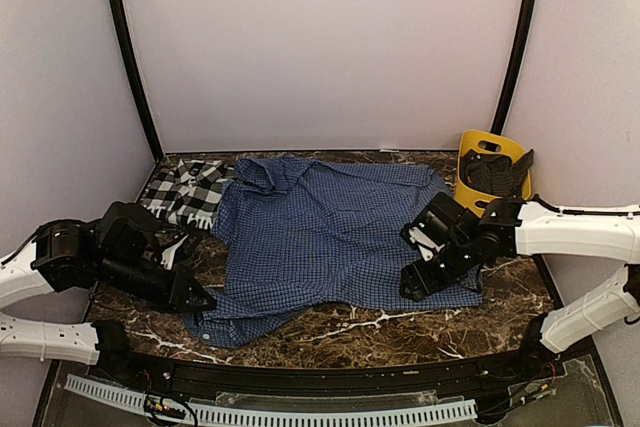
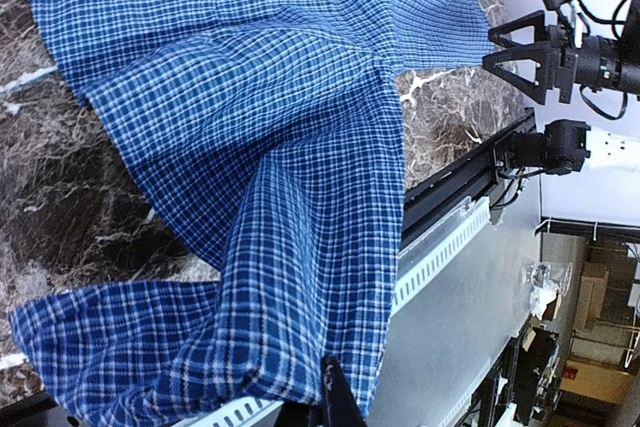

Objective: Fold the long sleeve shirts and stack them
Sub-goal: Pick up the flattened shirt from the center of the board.

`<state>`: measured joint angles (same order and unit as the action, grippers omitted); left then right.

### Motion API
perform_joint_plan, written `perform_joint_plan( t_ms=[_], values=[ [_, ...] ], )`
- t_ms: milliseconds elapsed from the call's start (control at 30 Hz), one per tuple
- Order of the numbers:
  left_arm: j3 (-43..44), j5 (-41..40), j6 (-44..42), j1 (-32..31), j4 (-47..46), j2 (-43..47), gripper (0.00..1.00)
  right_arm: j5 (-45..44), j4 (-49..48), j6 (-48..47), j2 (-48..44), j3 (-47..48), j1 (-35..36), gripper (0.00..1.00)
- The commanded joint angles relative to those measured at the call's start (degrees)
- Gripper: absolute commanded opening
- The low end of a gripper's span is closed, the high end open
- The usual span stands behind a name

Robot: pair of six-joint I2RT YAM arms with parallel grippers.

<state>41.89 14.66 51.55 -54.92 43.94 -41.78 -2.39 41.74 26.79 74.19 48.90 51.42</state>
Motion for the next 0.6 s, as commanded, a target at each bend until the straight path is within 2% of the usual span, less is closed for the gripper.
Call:
perform_joint_plan(
  t_ms=[0, 267, 567],
  values=[
    [0.9, 0.6, -3.4, -0.2, -5.7, -0.4, 0.0, -0.8, 1.7, 2.6, -1.8, -2.2, -0.4, 0.75],
    [4.5, -6.4, -6.7, -0.1, -8.3, -6.0, 0.0, -6.3, 4.9, 5.9, 0.3, -3.4, -1.8, 0.74],
    [6.5, -10.9, -8.7, -0.1, -8.4, -7.8, 0.0, -6.9, 5.2, 5.7, 9.5, -3.1, -3.3, 0.73]
  ],
)
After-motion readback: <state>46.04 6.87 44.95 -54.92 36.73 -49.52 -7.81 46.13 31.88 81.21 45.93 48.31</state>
